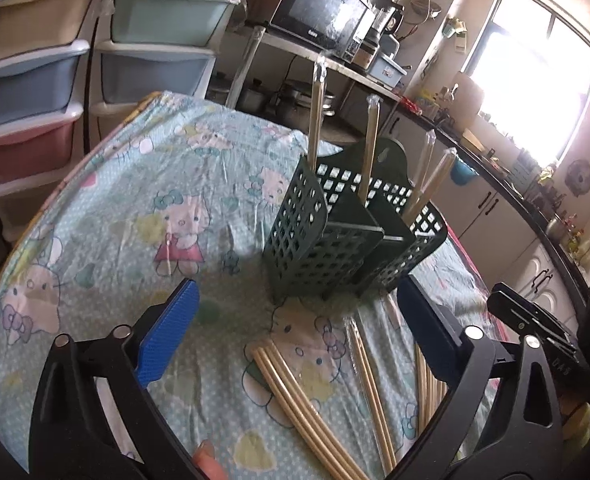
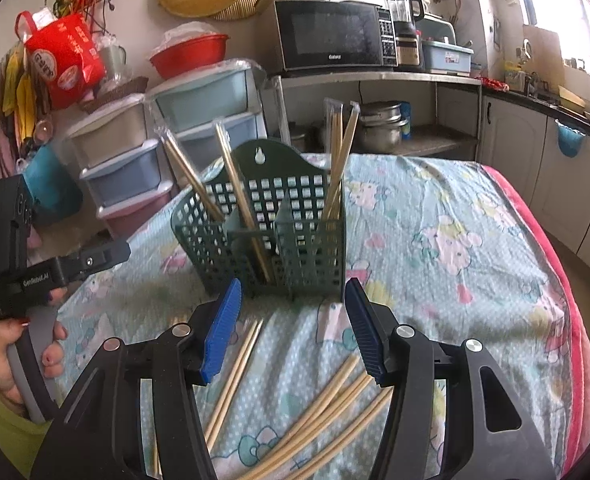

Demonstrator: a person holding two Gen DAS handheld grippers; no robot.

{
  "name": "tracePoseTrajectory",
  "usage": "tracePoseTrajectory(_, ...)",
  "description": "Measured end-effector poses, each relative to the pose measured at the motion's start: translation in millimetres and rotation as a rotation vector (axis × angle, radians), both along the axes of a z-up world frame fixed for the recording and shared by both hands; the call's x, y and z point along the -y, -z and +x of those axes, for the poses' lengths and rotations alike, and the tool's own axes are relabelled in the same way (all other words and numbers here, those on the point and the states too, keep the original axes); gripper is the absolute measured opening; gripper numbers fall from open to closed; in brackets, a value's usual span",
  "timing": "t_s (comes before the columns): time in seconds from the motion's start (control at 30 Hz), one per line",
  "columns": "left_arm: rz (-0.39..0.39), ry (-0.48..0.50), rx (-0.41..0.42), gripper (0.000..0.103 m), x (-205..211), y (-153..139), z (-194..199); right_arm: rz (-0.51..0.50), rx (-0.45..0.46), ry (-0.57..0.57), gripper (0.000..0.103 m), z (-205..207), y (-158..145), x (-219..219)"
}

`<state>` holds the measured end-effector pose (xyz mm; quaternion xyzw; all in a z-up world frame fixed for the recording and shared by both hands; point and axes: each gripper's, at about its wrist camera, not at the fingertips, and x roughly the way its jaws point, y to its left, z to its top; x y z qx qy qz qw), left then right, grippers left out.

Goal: Organize utensils
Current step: 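Move the left gripper down onto a chopstick while the right gripper approaches another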

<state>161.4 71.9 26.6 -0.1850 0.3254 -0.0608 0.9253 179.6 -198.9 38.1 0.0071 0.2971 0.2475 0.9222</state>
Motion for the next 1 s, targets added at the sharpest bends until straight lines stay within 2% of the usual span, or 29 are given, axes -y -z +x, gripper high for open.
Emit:
tracePoseTrajectory(0.1,-0.003,0.017,-0.023,0.074,1,7,-1,-0.01,-0.022,-0.011,0.052,-1,7,-1)
tracePoseTrajectory(0.3,-0.027,0.05,-0.094,0.06,0,30,-4,-0.041,-0.062,-0.033,0.052,-3,19,-2)
tracePoseTrajectory(0.67,-0.054,0.088,-0.209,0.042,1,67,-9,-0.077,-0.165,-0.061,0.052,7,47,-4)
tracePoseTrajectory(1.0,-0.114,0.096,-0.265,0.032,-5,83,12,-0.092,-0.25,-0.049,0.052,30,69,-1)
